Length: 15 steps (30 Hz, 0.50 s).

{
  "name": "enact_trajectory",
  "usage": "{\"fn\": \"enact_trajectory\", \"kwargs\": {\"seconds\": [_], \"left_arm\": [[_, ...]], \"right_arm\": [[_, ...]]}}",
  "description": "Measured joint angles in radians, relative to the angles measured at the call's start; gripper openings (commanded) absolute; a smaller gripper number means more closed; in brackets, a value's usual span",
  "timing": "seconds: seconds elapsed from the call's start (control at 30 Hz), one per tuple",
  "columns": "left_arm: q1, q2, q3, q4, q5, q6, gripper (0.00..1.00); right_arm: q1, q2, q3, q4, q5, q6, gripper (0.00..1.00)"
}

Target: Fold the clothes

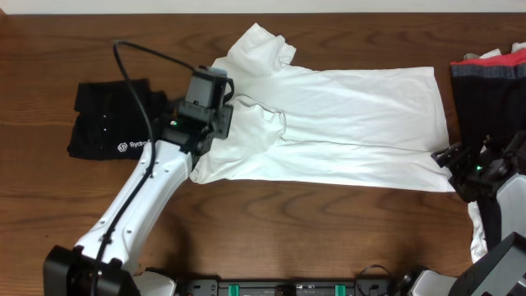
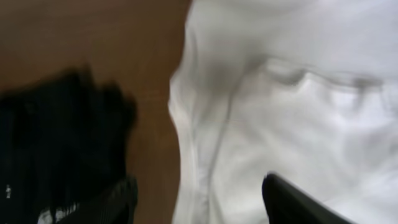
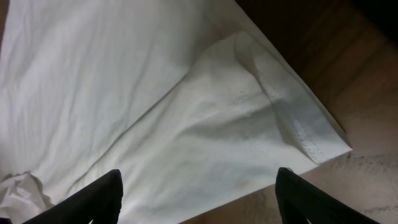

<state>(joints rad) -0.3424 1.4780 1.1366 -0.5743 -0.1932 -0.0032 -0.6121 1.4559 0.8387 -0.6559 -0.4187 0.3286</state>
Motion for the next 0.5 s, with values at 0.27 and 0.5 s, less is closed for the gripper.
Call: {"fn": "enact_trajectory", "kwargs": {"seconds": [0.27, 0.5], "left_arm": [[0.087, 0.104, -0.048, -0.13, 0.068, -0.065, 0.58], [0.216, 0.182, -0.052, -0.106, 0.21, -0.075, 0.53]], "right_arm": [[0.0, 0.0, 0.0, -0.048, 0.0, -0.011, 0.77], [0.0, 0.0, 0.0, -0.107, 0.005, -0.022, 0.78]]}}
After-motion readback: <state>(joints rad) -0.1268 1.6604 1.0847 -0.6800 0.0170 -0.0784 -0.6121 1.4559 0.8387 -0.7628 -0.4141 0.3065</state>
